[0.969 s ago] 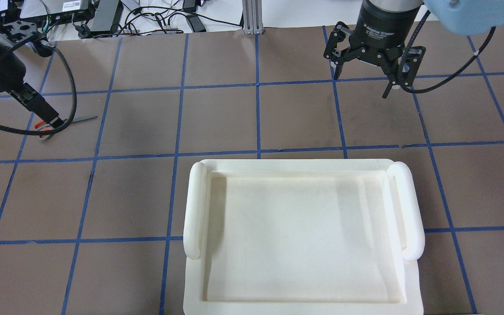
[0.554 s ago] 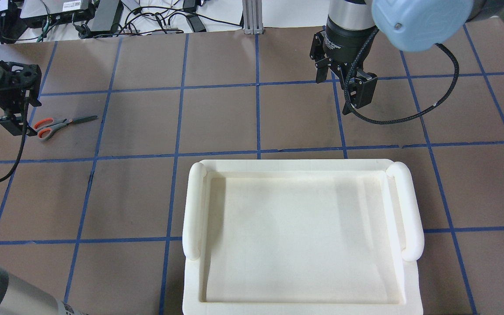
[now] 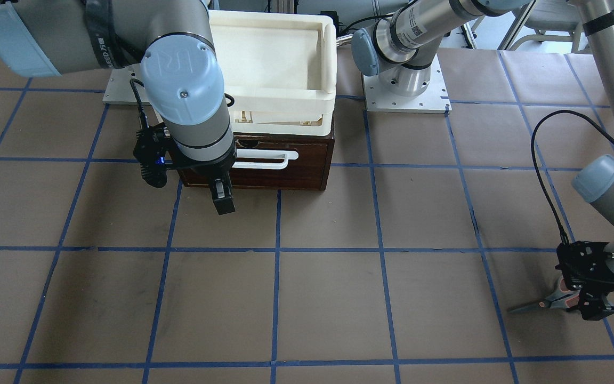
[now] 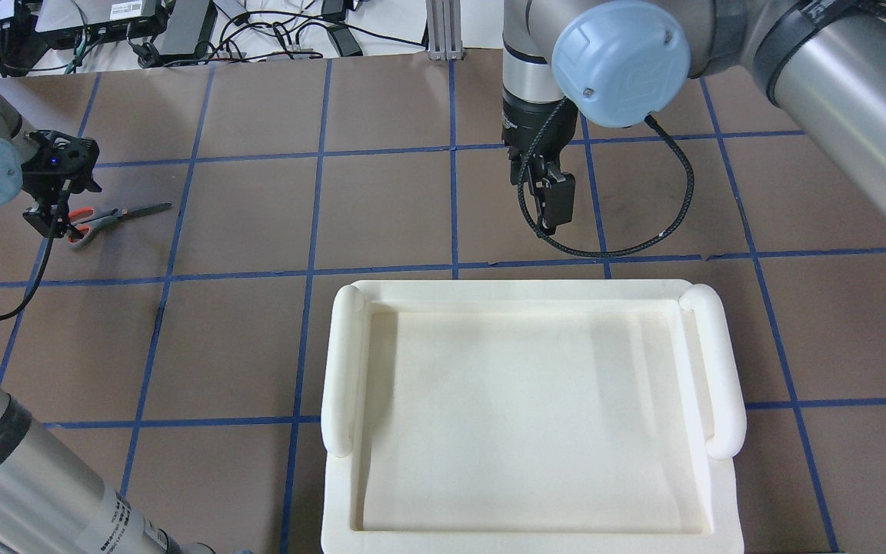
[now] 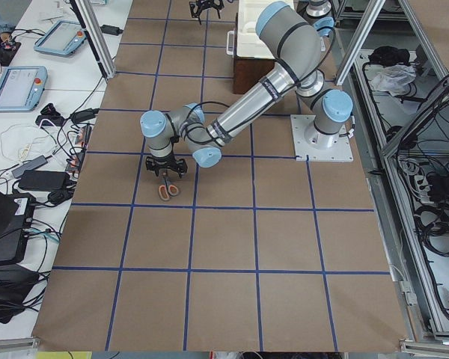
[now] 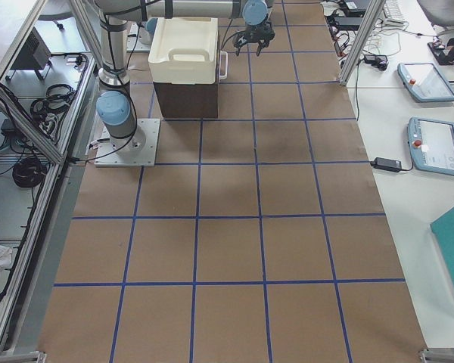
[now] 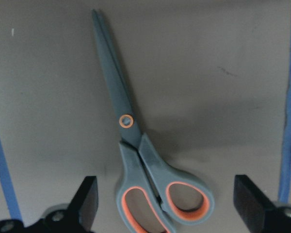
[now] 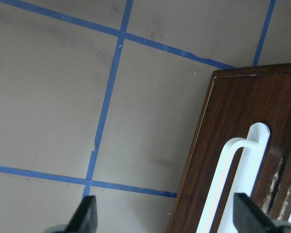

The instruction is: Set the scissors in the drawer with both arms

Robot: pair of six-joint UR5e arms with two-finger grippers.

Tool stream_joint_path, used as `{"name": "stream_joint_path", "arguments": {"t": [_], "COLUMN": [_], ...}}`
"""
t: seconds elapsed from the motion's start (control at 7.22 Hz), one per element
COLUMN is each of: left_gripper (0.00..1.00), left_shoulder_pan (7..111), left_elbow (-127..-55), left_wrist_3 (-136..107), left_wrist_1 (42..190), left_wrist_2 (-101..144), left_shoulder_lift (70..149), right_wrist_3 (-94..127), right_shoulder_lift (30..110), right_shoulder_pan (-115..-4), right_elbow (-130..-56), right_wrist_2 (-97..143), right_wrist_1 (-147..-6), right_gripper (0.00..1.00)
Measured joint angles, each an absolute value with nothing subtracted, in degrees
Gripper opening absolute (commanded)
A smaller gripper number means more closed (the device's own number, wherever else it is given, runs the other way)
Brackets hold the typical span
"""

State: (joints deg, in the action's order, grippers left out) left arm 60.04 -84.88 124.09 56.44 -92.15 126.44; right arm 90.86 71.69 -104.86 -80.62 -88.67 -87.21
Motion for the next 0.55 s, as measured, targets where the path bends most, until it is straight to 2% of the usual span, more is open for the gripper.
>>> {"name": "stream_joint_path", "arguments": {"t": [0.55], "left_gripper": [0.91], "left_shoulder_pan": [59.36], "left_elbow": [-84.34], "left_wrist_3": [124.21], "left_wrist_1": [54.87], "left_wrist_2": [-89.36], "left_shoulder_lift": [128.57], "right_wrist_3": [97.50], "right_shoulder_lift": [68.08], "right_shoulder_pan": [-106.63], "right_elbow": [-80.90], "right_wrist_2": [-85.44], "right_wrist_1": [-87.21], "right_gripper": [1.00]}}
